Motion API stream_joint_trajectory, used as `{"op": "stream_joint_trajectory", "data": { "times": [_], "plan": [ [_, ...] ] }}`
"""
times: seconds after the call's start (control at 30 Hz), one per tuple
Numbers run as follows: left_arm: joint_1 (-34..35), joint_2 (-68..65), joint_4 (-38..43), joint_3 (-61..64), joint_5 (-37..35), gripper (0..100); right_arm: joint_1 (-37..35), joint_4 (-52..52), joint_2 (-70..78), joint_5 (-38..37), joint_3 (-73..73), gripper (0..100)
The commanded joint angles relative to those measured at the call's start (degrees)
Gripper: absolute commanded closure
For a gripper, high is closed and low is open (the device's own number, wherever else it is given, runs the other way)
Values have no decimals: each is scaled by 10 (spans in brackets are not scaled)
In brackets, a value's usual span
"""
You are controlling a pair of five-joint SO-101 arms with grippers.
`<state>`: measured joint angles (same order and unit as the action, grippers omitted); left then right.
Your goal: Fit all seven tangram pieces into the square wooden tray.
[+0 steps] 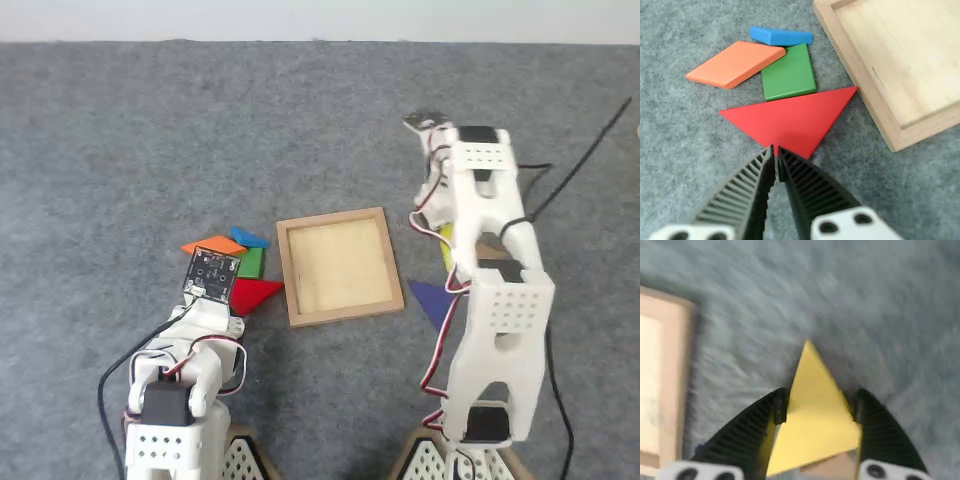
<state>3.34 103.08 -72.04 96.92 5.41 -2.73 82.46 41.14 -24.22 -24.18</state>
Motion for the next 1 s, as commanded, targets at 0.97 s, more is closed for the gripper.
{"op": "stream_joint_trajectory", "data": {
  "times": [0.97],
  "plan": [
    [4, 12, -3, -5, -5, 985, -21, -180, -138, 11, 243, 637]
  ]
}}
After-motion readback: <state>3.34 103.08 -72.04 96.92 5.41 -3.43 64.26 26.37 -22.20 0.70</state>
